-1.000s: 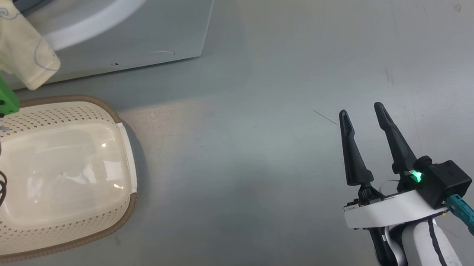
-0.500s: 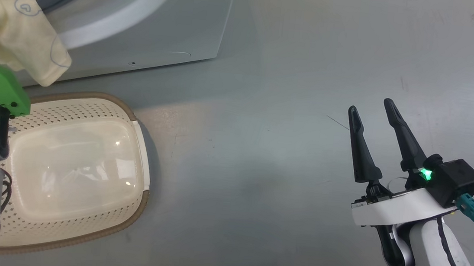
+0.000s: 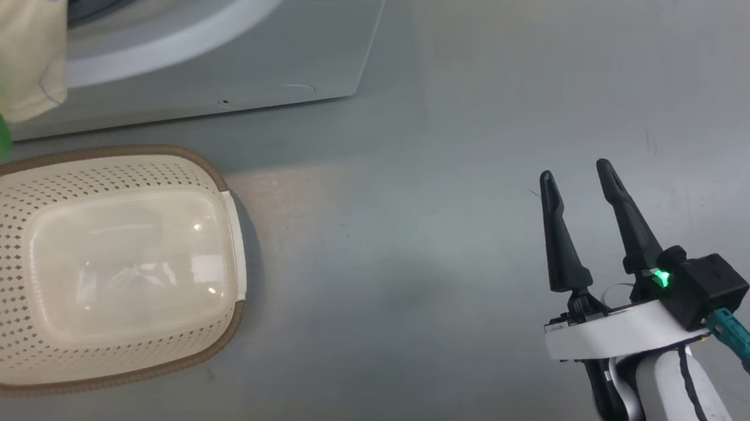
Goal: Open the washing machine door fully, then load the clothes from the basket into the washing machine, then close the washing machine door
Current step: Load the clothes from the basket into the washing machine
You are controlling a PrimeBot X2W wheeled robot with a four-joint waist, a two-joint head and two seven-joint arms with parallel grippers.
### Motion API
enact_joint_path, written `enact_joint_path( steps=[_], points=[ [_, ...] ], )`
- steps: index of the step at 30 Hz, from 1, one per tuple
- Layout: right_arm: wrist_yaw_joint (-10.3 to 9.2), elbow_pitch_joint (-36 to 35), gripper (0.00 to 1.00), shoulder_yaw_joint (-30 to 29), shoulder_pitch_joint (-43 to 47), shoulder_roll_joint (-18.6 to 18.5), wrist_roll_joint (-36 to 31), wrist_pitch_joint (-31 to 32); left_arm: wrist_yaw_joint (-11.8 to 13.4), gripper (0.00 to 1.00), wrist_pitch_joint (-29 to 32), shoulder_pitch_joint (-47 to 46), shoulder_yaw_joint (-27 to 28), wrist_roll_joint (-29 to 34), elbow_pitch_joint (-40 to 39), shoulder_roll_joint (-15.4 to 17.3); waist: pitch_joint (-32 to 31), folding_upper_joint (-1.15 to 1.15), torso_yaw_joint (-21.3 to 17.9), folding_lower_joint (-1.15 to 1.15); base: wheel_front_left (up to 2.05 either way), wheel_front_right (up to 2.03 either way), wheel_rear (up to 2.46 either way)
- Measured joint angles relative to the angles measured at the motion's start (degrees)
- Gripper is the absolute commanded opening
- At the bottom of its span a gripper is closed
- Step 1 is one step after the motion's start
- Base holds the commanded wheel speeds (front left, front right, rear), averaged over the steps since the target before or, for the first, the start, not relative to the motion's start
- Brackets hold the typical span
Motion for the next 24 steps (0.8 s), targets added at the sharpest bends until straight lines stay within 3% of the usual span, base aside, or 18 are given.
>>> enact_joint_path(
  steps=[19, 24],
  points=[
    [0.00, -0.9, 1.00, 4.5, -1.5, 0.5, 1.5, 0.0, -0.6, 0.00, 14.5, -10.2, 0.3, 1.5, -8.4, 8.9, 3.0, 0.00, -4.7, 0.00, 0.00, 0.00, 0.00],
    [0.00, -1.4, 1.00, 6.2, -3.3, 0.7, 1.8, 0.0, -0.6, 0.00, 16.9, -17.6, 0.4, 1.8, -9.0, 10.8, 4.5, 0.00, -6.0, 0.00, 0.00, 0.00, 0.00]
  ],
)
